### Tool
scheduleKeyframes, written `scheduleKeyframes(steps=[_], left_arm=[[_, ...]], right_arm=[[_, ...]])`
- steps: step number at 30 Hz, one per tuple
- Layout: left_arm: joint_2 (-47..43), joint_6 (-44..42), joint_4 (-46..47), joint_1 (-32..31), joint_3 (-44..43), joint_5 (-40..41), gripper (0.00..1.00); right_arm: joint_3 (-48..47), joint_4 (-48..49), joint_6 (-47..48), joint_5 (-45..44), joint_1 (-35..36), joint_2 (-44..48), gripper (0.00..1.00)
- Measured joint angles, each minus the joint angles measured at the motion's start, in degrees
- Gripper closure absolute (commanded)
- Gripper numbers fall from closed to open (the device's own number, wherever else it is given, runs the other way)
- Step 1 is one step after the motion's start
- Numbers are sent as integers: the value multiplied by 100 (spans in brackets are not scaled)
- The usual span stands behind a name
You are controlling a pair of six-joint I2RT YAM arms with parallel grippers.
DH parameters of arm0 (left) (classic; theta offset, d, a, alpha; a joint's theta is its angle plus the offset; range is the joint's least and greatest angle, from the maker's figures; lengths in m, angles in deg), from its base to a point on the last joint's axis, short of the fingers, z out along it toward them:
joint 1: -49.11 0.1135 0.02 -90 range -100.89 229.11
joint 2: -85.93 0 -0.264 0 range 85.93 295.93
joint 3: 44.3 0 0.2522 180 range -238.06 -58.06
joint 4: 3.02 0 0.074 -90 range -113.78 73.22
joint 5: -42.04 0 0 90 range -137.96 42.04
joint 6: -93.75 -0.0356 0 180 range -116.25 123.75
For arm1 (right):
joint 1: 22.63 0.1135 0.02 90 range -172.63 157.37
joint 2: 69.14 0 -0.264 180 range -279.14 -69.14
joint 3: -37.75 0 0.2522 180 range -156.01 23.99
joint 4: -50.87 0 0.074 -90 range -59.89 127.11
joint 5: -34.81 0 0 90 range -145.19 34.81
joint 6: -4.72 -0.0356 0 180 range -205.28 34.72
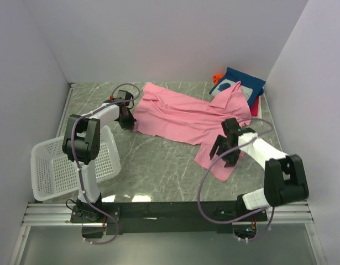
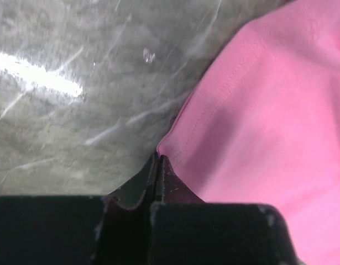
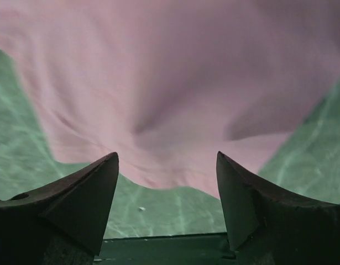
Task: Fold and stack the t-shirts
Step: Fold the tshirt
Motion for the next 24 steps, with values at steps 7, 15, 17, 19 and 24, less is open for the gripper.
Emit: scheduleKeyframes(steps=[7,15,17,19,24], left_arm=[[-275,-162,138,0,411,-90,100],[-409,-291,212,0,601,-114,100],[-417,-302,210,0,612,-114,100],[-417,-321,210,0,612,-116,100],[-417,-413,212,4,612,-142,100]], right_arm=[[1126,52,-632,-227,118,1021,26],[1366,-76,-1051,-651,203,1515,31],[1469,-96,-1137,-680,216,1593,32],[1617,-129,-1215,-684,232,1700,34],[1821,-210,-1351,-682,234,1921,39]])
